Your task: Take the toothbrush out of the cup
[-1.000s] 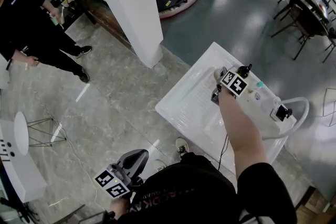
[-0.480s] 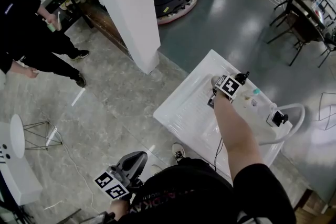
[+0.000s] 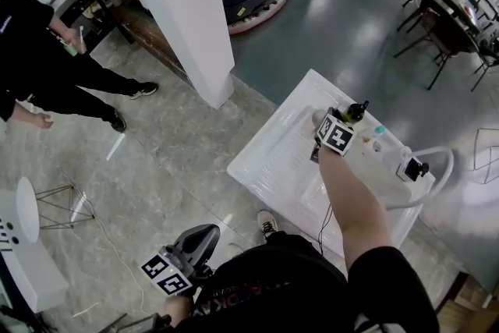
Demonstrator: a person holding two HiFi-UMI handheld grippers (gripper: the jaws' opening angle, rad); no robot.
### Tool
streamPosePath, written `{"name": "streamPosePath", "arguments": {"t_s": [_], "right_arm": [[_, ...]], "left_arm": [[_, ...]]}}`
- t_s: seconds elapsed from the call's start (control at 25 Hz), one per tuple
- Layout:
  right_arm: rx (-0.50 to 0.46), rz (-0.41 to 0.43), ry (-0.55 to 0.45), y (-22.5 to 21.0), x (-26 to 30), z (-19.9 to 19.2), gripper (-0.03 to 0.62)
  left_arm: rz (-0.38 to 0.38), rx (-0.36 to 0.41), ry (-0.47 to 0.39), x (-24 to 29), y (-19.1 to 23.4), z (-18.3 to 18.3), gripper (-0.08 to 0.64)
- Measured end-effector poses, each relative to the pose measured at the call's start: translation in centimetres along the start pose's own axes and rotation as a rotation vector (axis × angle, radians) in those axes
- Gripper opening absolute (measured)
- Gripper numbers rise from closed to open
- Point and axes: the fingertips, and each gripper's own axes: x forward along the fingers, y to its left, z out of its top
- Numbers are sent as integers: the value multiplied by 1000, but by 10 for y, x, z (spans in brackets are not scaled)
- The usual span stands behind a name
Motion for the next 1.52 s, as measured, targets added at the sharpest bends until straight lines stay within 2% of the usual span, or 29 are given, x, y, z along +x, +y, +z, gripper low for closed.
{"name": "streamPosePath", "arguments": {"t_s": [0.48, 0.76, 1.2, 1.52], "right_arm": [[-138, 129, -93, 23, -21, 20, 43], [-176, 172, -142, 30, -45, 40, 43], [-237, 286, -217, 51, -114, 53, 41], [-225, 352, -260, 74, -187, 51, 41]], "left_arm": [[-24, 16, 16, -13, -7, -3, 8], [-53, 26, 32, -24, -11, -2, 8], [-128, 44, 70, -44, -22, -14, 8], [-191, 45, 64, -76, -30, -20, 8]]}}
